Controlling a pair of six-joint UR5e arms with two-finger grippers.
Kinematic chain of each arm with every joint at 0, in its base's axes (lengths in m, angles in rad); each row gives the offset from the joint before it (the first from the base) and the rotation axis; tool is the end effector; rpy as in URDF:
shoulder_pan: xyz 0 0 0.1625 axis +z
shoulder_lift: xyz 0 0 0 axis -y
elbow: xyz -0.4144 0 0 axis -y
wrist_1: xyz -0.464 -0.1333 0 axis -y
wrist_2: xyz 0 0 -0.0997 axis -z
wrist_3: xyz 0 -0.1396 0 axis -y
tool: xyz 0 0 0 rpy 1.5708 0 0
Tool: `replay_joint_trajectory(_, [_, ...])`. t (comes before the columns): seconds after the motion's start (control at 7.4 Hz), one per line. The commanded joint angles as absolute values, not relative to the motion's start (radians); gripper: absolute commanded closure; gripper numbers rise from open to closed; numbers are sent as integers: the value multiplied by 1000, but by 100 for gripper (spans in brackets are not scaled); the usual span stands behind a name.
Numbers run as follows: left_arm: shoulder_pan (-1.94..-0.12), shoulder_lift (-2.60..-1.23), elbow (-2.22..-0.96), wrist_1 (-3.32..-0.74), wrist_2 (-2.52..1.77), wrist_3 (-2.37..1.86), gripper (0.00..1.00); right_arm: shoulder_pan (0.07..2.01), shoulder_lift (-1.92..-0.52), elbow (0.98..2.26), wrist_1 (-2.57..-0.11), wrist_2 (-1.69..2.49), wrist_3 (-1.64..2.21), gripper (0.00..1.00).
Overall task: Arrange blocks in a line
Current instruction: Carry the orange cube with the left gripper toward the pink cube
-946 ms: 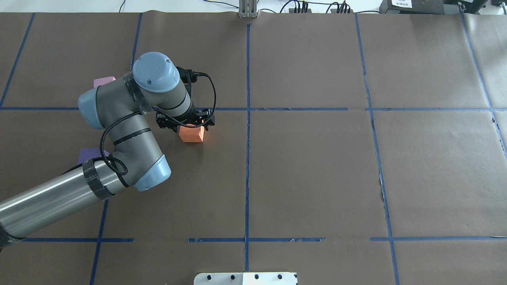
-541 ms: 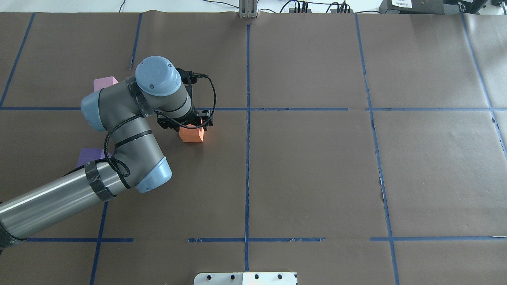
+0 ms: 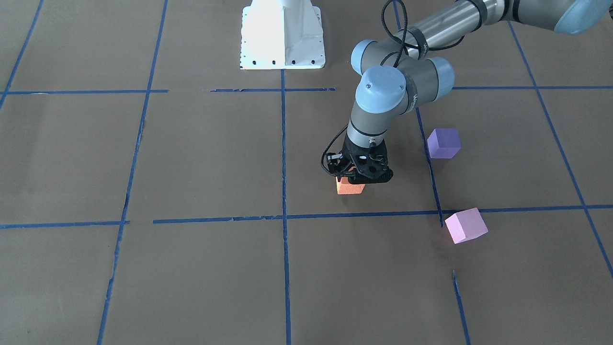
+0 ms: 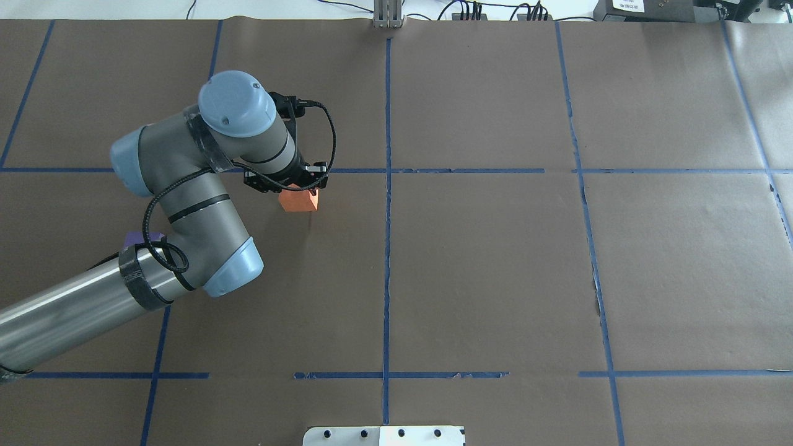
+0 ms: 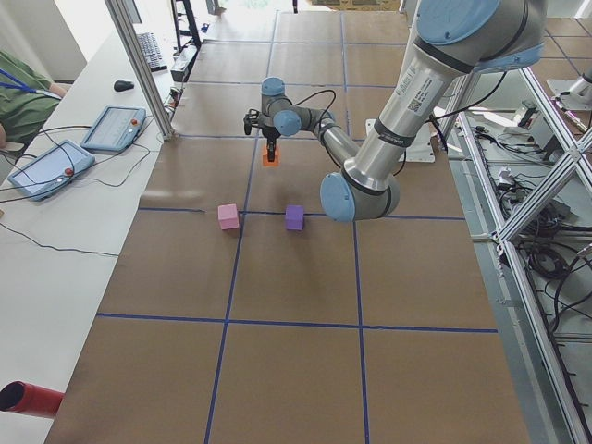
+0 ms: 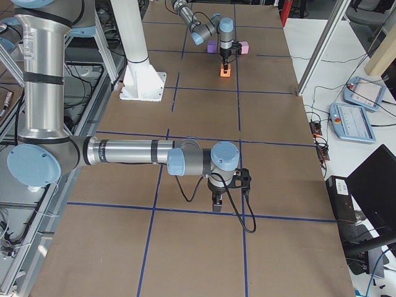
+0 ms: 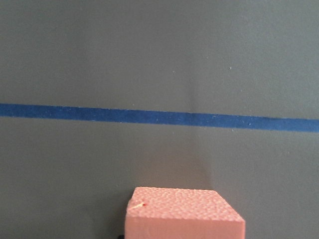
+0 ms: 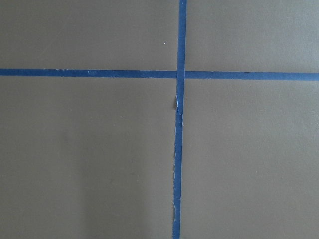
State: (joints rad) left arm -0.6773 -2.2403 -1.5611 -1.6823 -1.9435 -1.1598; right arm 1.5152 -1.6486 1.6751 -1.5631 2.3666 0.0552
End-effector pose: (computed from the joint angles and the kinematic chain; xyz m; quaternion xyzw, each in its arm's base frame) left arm 0.5607 -0.5568 0.2268 0.0445 0.4051 -0.0518 0.9117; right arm 0.0038 -0.5356 0.6576 -0.0057 -0.3877 -0.0068 0.9217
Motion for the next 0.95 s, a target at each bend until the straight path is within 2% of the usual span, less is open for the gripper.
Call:
replay_joint_trajectory(0.0, [-739, -2217, -1707, -1541, -1951, -1154, 100, 1516, -1649, 1675, -1563, 2367, 55, 0])
replay_joint_trajectory(0.41, [-788, -2001, -1815, -1618, -2015, -1155, 100, 1516, -1649, 1675, -1563, 2367, 55, 0])
replay_joint_trajectory(0.81, [-799, -1931, -1734, -1764, -2016, -1154, 100, 1516, -1648, 1675, -1563, 2365, 55, 0])
